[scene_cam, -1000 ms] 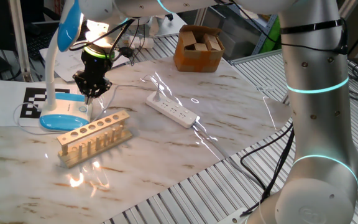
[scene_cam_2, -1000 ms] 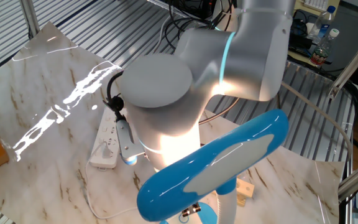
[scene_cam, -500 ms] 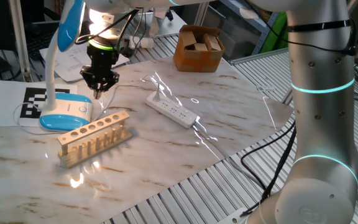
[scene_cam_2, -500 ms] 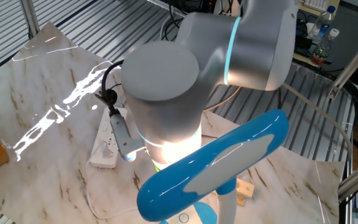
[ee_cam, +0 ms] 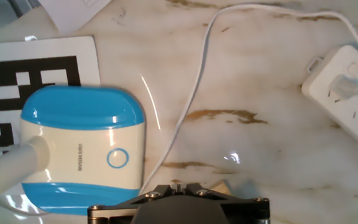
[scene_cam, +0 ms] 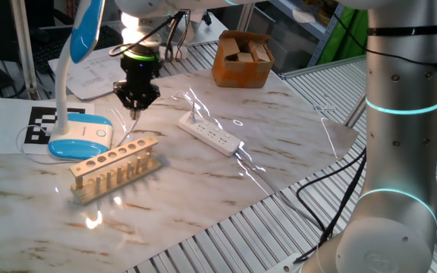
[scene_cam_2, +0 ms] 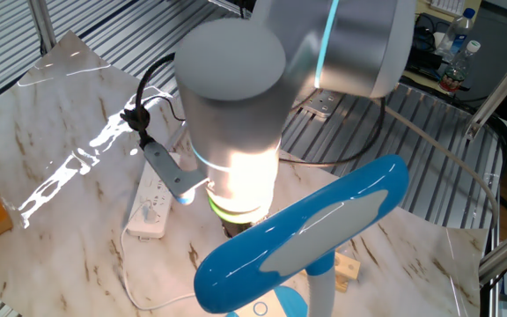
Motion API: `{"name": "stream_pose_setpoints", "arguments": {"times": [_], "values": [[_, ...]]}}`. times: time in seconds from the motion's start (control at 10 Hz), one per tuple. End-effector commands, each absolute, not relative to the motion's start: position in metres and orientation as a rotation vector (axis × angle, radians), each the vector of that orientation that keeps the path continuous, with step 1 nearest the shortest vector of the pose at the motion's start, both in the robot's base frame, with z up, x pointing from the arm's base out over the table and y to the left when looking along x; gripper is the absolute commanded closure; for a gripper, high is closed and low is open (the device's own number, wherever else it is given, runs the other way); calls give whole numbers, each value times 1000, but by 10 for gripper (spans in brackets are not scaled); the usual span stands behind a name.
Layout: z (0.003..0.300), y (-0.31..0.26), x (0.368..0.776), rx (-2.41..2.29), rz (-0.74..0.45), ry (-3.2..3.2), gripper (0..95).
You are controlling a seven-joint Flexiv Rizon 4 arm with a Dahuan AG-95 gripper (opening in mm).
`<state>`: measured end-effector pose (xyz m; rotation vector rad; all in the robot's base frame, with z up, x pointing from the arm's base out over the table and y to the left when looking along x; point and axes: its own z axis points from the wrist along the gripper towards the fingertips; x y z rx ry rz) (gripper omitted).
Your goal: Plug in the power cord of the desk lamp, turn on the socket, and light up the desk lamp
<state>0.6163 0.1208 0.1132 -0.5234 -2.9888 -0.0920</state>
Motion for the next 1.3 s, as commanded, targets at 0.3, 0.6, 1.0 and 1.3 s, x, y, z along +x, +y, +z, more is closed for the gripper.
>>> {"name": "stream_pose_setpoints", "arguments": {"times": [0.3,0.6,1.0,1.3], "values": [[115,104,609,-284,-6,-3049,950],[114,101,614,-165,-7,-3051,950],[112,98,618,-177,-1,-3049,950],[112,98,618,-192,-17,-3059,950]]}}
